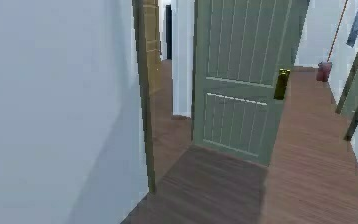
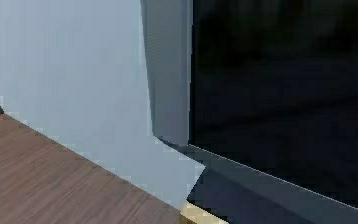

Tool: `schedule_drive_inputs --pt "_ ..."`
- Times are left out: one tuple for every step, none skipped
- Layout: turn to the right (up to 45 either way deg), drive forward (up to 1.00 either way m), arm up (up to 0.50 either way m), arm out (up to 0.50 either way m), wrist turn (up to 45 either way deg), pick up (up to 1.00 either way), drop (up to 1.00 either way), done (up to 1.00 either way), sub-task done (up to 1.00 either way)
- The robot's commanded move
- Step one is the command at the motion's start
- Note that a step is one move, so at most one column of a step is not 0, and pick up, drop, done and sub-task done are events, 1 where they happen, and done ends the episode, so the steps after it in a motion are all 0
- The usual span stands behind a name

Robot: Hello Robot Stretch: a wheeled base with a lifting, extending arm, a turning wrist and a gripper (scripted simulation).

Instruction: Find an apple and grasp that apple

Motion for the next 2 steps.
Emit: schedule_drive_inputs --pt "6.0 0.0 0.0 0.0 0.0 0.0 0.0 0.0 0.0" --pt "0.0 1.0 0.0 0.0 0.0 0.0 0.0 0.0 0.0"
